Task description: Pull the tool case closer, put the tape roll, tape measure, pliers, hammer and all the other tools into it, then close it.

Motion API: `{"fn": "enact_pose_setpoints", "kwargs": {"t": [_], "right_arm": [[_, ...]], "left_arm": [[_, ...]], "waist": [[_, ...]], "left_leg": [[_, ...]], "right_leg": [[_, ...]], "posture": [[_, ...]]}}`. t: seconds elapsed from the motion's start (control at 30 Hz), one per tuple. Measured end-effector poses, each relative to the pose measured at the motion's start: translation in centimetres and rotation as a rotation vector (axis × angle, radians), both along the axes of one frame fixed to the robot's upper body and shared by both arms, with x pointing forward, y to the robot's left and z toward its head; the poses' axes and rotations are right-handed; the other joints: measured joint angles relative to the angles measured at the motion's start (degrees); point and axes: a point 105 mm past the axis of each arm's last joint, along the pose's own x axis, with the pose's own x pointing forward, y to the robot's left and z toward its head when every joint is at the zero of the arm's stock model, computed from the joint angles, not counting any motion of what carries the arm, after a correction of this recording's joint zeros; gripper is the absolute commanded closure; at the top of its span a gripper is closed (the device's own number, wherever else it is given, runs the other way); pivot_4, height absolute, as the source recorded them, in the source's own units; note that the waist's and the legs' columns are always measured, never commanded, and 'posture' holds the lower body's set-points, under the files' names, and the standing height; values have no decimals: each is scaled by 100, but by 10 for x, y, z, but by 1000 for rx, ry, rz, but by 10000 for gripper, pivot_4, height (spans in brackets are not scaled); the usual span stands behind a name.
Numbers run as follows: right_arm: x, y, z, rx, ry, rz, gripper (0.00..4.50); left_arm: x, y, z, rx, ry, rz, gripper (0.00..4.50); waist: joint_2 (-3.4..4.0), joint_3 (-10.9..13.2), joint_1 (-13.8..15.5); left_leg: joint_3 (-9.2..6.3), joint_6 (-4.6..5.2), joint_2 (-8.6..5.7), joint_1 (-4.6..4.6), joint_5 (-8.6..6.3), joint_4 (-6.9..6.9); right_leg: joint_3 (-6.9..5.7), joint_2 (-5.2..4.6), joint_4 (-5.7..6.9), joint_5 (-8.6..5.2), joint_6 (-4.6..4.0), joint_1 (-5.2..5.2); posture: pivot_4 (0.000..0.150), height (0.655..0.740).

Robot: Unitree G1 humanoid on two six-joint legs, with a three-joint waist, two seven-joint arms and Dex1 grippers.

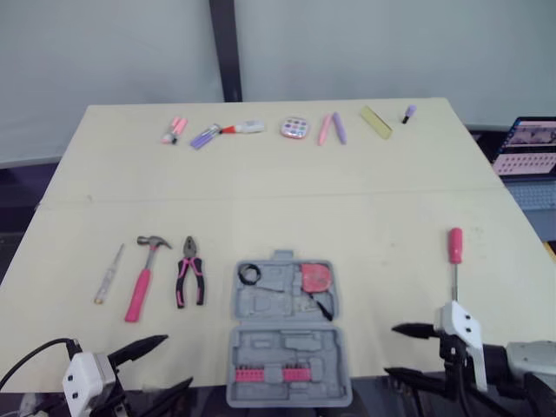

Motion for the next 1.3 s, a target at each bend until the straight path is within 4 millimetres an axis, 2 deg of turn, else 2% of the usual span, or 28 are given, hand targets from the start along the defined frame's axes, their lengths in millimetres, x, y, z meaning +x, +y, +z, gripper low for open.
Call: {"fn": "enact_pose_setpoints", "kwargs": {"t": [0.13, 0.27, 0.5, 0.63, 0.77, 0.9, 1.1, 1.3], "right_arm": [[9, 4, 25, 45, -199, 46, 616], [8, 3, 39, 25, -292, 119, 616], [7, 7, 39, 48, -305, 143, 616], [9, 9, 39, 54, -308, 145, 616], [15, 12, 44, 60, -332, 155, 616], [20, 15, 40, 61, -331, 152, 616], [24, 16, 39, 54, -336, 144, 616], [26, 15, 39, 45, -338, 138, 616]], "left_arm": [[26, 7, 26, -134, -64, 297, 0], [35, 8, 31, -154, -7, 496, 0], [42, -10, 26, -159, 76, 586, 0], [51, -6, 25, -101, 71, 636, 0], [76, 4, 26, -44, 55, 680, 0], [105, 12, 15, -15, 101, 740, 0], [127, 3, 10, -7, 147, 762, 0], [138, -3, 2, -7, 196, 789, 0]], "waist": [[1, 0, 17], [0, 0, 14], [1, -1, 14], [4, -2, 14], [8, -4, 26], [8, -7, 26], [8, -7, 16], [5, -5, 18]], "left_leg": [[-4, -3, 0, 0, 1, 3], [-5, -19, 0, 5, 11, 2], [-4, -26, -1, 11, 15, 11], [-4, -28, -1, 12, 16, 8], [-6, -28, -2, 18, 21, 11], [-8, -27, -6, 23, 21, 7], [-6, -35, -5, 18, 26, 10], [-6, -36, -5, 16, 27, 9]], "right_leg": [[1, -1, 0, 8, 16, 8], [1, 1, 2, 9, 18, 11], [2, 2, 11, 7, 14, 14], [3, 2, 11, 6, 12, 13], [2, 2, 23, 6, 12, 15], [2, 0, 24, 7, 13, 19], [4, 0, 43, 7, 13, 4], [4, 0, 46, 6, 14, -1]], "posture": [[1500, 7400], [1500, 7400], [1500, 7400], [1500, 7400], [1500, 7400], [1500, 7400], [1500, 7400], [1500, 7400]]}}
